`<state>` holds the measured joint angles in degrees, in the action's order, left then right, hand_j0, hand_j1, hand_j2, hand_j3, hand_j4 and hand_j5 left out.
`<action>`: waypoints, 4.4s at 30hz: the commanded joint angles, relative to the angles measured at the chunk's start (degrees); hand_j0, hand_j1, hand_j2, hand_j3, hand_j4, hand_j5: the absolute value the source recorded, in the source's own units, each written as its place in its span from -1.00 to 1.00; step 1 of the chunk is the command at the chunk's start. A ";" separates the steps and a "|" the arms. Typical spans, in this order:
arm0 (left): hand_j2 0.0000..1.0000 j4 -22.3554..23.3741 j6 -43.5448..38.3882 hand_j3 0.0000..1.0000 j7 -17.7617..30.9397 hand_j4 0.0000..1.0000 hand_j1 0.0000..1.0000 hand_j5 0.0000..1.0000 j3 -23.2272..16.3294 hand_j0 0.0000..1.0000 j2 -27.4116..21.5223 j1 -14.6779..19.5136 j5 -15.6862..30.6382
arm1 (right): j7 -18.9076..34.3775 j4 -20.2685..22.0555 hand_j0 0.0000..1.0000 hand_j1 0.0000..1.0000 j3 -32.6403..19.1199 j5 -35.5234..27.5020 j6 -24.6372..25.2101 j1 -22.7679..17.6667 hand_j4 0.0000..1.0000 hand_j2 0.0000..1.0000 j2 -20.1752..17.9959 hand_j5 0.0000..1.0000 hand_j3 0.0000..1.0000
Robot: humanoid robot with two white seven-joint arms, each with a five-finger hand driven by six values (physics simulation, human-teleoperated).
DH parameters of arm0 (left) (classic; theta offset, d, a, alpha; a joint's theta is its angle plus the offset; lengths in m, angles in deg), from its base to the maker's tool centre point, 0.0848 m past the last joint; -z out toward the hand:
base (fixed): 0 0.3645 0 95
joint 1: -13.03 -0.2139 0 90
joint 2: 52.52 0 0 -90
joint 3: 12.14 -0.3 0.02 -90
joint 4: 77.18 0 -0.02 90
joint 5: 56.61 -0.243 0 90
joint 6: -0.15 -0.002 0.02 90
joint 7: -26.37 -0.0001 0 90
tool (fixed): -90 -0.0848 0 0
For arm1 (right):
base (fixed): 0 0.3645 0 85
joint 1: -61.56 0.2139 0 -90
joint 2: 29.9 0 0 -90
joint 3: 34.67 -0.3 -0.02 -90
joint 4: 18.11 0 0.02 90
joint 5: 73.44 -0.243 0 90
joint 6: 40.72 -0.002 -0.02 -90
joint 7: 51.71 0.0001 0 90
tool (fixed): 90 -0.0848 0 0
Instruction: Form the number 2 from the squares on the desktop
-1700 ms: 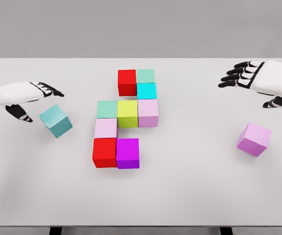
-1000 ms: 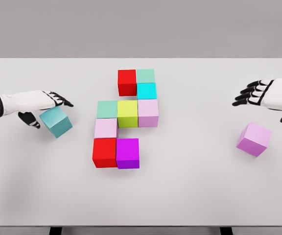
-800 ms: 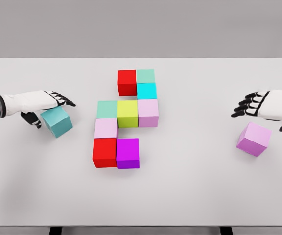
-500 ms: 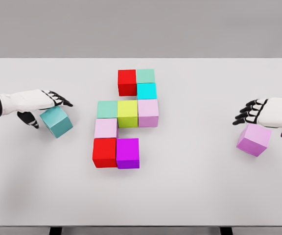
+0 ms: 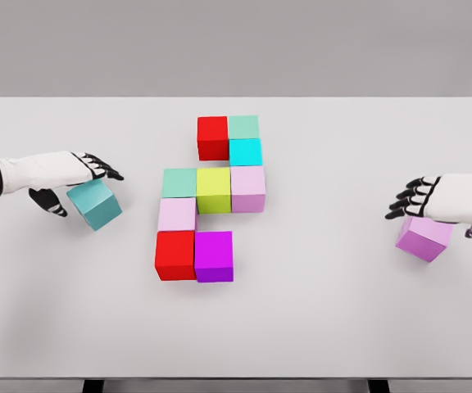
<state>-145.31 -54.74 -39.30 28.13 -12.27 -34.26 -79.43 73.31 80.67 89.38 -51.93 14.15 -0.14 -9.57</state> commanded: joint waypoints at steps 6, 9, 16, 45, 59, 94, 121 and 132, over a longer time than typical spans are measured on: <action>0.81 -0.24 -0.10 0.81 -0.07 0.81 0.81 0.81 -0.10 0.81 -0.09 0.00 0.32 | -0.02 0.54 1.00 1.00 -0.12 -0.33 0.13 0.00 1.00 1.00 0.15 1.00 1.00; 0.69 -0.51 -0.10 0.69 0.02 0.69 0.69 0.69 -0.10 0.69 -0.09 0.00 0.32 | -0.02 0.54 1.00 1.00 -0.03 -0.33 0.13 0.00 1.00 1.00 0.24 1.00 1.00; 0.14 -0.42 -0.10 0.14 0.02 0.14 0.14 0.14 -0.45 0.14 -0.09 -0.09 0.40 | -0.02 0.28 1.00 1.00 0.14 0.02 0.13 0.35 1.00 1.00 0.24 1.00 1.00; 0.15 1.78 -16.20 0.15 10.68 0.15 0.15 0.15 -0.10 0.15 11.42 7.73 25.10 | -0.02 -5.17 1.00 1.00 1.90 5.91 0.13 0.53 1.00 1.00 3.84 1.00 1.00; 0.15 1.96 -24.99 0.15 10.68 0.15 0.15 0.15 1.66 0.15 11.95 9.93 25.72 | -0.02 -5.35 0.93 0.93 2.08 7.85 0.13 0.53 0.93 0.93 5.60 0.93 0.93; 0.41 12.24 -46.79 0.41 2.66 0.41 0.41 0.41 1.92 0.41 26.36 14.06 25.98 | -0.02 -5.00 0.21 0.21 1.64 -1.03 0.13 1.84 0.21 0.21 8.15 0.21 0.21; 1.00 12.24 -46.27 1.00 2.75 1.00 1.00 1.00 1.83 1.00 26.89 13.97 25.98 | -0.02 1.86 0.20 0.20 2.34 -1.29 0.13 4.22 0.20 0.20 17.64 0.20 0.20; 1.00 15.23 -46.27 1.00 2.66 1.00 1.00 1.00 0.87 1.00 29.97 13.89 25.72 | -0.02 1.95 0.20 0.20 11.92 -1.38 0.13 10.81 0.20 0.20 20.63 0.20 0.20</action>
<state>-130.93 -101.06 -36.62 29.24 17.07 -20.37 -53.77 73.32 82.58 100.10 -52.97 14.13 10.84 10.83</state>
